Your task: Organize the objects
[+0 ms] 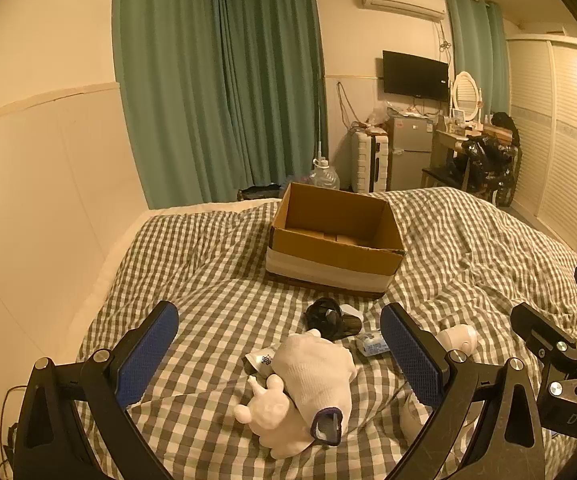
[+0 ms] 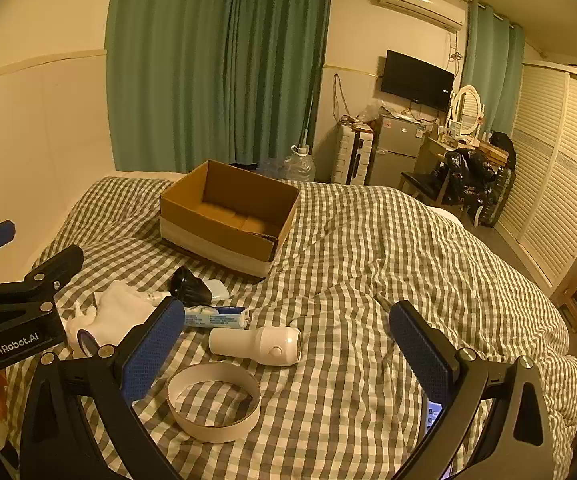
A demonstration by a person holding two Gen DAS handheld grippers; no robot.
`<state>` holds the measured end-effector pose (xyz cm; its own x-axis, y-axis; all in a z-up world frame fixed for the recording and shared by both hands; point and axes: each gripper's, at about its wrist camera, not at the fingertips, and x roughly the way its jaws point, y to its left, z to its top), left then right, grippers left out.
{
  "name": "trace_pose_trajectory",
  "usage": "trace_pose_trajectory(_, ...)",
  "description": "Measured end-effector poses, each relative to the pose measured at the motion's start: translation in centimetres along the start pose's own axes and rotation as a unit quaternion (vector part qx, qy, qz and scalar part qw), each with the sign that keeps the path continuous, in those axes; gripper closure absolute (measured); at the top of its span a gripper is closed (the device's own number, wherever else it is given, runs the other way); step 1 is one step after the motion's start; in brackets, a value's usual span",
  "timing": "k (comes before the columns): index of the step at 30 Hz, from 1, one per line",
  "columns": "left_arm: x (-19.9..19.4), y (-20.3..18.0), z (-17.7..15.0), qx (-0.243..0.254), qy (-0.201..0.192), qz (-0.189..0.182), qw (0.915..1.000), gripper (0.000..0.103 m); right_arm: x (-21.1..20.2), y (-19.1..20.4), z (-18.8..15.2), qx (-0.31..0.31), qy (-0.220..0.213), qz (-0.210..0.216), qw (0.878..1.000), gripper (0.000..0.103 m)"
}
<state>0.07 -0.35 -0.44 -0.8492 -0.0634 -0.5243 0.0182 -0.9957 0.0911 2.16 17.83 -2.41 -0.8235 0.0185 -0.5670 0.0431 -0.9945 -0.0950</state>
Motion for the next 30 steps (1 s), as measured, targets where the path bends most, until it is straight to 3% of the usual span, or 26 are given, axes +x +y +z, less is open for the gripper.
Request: trace_pose_trajectory(30,0.76,0.37,0.01,0.001,0.007,0.0,1.0,0.0,0.27,0.69,-0.19,-0.007,0.001,0.003,1.0,0.0)
